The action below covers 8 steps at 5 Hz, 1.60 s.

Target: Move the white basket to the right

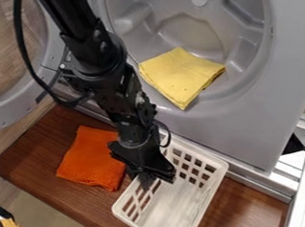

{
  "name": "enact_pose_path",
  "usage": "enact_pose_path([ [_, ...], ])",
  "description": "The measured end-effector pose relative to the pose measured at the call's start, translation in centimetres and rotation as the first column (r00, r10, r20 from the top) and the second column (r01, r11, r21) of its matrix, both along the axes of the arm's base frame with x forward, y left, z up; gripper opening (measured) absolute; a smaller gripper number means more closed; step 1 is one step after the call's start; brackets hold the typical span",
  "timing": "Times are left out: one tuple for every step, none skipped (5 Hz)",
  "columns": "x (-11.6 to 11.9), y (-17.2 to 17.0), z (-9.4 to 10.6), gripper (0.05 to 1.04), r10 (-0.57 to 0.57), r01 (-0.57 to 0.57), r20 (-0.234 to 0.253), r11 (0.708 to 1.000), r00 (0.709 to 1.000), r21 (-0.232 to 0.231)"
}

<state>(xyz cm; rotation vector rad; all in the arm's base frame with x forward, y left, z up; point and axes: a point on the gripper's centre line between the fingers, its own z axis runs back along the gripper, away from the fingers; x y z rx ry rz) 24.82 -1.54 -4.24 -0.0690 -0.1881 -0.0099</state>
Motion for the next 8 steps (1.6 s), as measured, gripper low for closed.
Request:
enact_pose_path([
  [0.4, -1.3, 1.2, 0.107, 0.008, -0.006, 0.040, 0.999, 0.999, -0.049],
  [1.0, -3.2, 3.2, 0.102, -0.009, 0.020, 0.110, 0.995, 0.994, -0.094],
  [1.0, -5.3, 3.6, 0.097, -0.031, 0.051, 0.135, 0.988, 0.990, -0.146],
  [1.2, -8.0, 2.8, 0.097, -0.065, 0.092, 0.138, 0.976, 0.988, -0.199],
  [1.6, -10.2, 1.9, 0.097, -0.099, 0.128, 0.139, 0.966, 0.985, -0.223],
  [2.1, -11.8, 0.7, 0.097, -0.107, 0.137, 0.134, 0.962, 0.985, -0.237],
  [2.1, -12.0, 0.1, 0.097, -0.089, 0.117, 0.119, 0.961, 0.989, -0.250],
  [2.0, -12.0, 0.1, 0.133, -0.098, 0.124, 0.116, 0.962, 0.988, -0.245],
])
